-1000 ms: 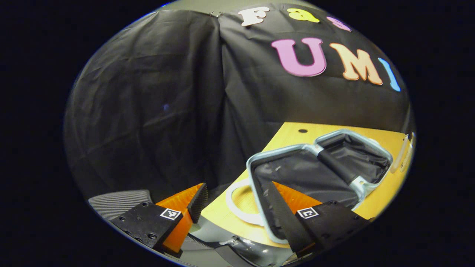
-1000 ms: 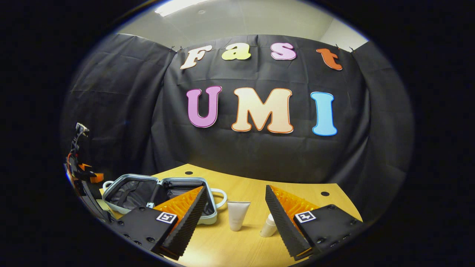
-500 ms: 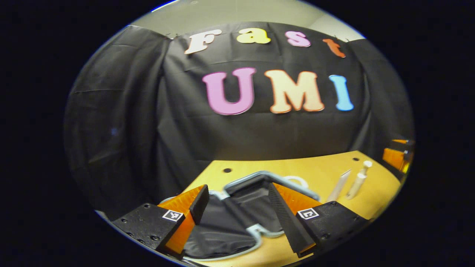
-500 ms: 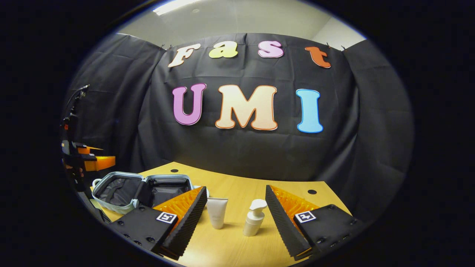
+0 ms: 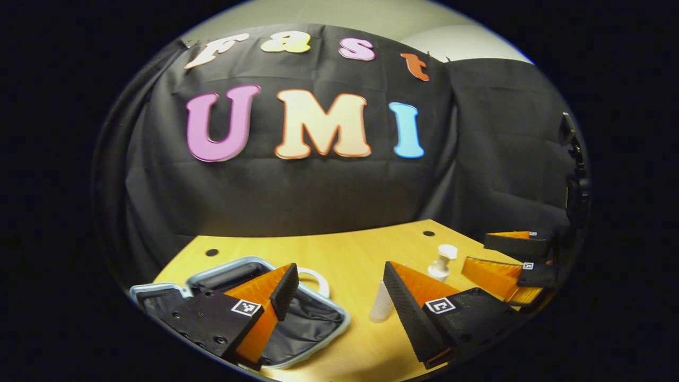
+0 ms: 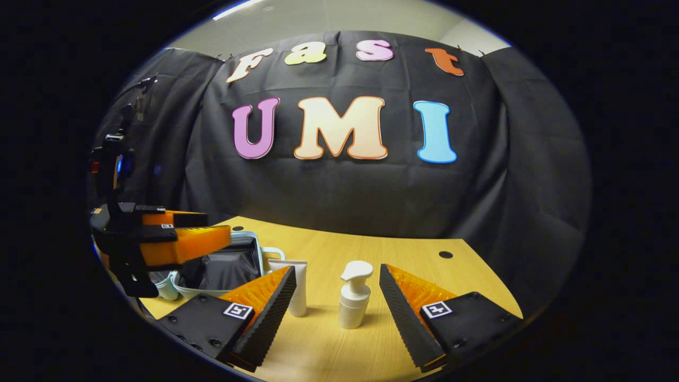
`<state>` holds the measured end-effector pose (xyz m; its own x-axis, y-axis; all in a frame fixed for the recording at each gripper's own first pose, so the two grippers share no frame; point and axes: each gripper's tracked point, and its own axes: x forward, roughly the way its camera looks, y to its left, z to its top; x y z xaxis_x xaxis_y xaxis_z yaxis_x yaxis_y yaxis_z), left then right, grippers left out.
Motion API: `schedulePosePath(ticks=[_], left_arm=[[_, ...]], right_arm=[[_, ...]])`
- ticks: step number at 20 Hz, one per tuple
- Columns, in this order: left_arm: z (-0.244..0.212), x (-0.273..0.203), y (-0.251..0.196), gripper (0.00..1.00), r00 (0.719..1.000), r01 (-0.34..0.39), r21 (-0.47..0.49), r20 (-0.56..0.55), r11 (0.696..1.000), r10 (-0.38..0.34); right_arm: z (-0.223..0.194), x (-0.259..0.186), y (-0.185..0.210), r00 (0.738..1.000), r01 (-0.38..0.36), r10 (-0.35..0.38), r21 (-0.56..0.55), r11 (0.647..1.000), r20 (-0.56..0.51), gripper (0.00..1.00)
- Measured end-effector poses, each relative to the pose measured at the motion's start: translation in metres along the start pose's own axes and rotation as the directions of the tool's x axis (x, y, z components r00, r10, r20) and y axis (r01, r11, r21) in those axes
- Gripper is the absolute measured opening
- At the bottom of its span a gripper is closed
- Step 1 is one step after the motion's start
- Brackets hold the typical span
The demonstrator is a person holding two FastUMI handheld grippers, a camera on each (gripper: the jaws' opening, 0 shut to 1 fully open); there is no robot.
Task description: First open the suitcase, pack the skin care products into it, and then close the suitcase.
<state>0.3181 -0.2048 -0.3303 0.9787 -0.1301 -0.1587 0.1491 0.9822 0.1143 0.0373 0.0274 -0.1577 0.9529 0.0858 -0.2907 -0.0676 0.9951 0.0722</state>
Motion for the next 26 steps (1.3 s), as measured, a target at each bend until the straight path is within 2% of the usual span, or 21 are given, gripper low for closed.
schedulePosePath(ticks=[6, 14, 18, 19, 21, 22, 24, 26], left_arm=[[-0.048, 0.039, -0.041, 0.96, 0.991, 0.092, -0.029, -0.092, 0.995, -0.094], [-0.103, 0.069, -0.056, 0.95, 0.971, 0.079, -0.132, -0.213, 0.988, -0.106], [-0.114, 0.078, -0.060, 0.90, 0.965, 0.086, -0.135, -0.235, 0.987, -0.116], [-0.115, 0.080, -0.062, 0.88, 0.963, 0.093, -0.133, -0.239, 0.987, -0.123], [-0.119, 0.083, -0.063, 0.74, 0.961, 0.093, -0.127, -0.249, 0.988, -0.122], [-0.121, 0.084, -0.062, 0.59, 0.960, 0.087, -0.121, -0.254, 0.989, -0.115], [-0.121, 0.085, -0.064, 0.46, 0.960, 0.097, -0.119, -0.250, 0.988, -0.124], [-0.122, 0.087, -0.068, 0.40, 0.958, 0.112, -0.144, -0.246, 0.983, -0.145]], right_arm=[[-0.037, 0.022, -0.017, 0.998, 0.021, -0.020, 0.026, 0.999, -0.065, 0.99], [-0.076, 0.044, -0.023, 0.990, 0.012, -0.006, 0.038, 0.999, -0.142, 0.99], [-0.088, 0.052, -0.024, 0.986, 0.009, -0.003, 0.033, 0.999, -0.167, 1.00], [-0.088, 0.053, -0.024, 0.986, 0.010, -0.003, 0.039, 0.999, -0.168, 1.00], [-0.089, 0.054, -0.025, 0.985, 0.012, -0.002, 0.057, 0.998, -0.172, 1.00], [-0.090, 0.056, -0.026, 0.985, 0.014, -0.002, 0.065, 0.998, -0.174, 0.99], [-0.093, 0.060, -0.025, 0.983, 0.012, 0.002, 0.075, 0.997, -0.184, 1.00], [-0.097, 0.062, -0.025, 0.981, 0.010, 0.006, 0.079, 0.997, -0.194, 0.99]])
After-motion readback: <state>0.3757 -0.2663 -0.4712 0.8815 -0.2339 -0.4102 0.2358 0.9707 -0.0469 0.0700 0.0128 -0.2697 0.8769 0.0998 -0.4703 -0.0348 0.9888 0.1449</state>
